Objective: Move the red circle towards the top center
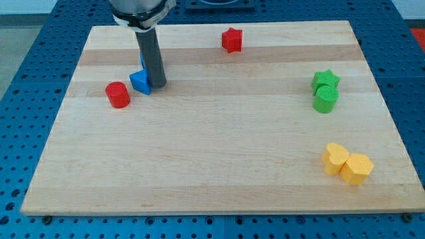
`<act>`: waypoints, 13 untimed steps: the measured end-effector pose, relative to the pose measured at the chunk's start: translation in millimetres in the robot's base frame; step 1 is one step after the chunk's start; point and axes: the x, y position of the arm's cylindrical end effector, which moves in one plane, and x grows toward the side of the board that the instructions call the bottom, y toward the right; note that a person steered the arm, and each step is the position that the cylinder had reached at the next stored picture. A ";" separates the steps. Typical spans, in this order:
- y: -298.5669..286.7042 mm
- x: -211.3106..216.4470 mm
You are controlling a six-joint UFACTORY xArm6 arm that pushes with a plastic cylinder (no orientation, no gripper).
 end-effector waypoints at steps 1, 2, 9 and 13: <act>-18.9 0.0; -23.0 0.0; -124.1 44.9; -78.9 43.9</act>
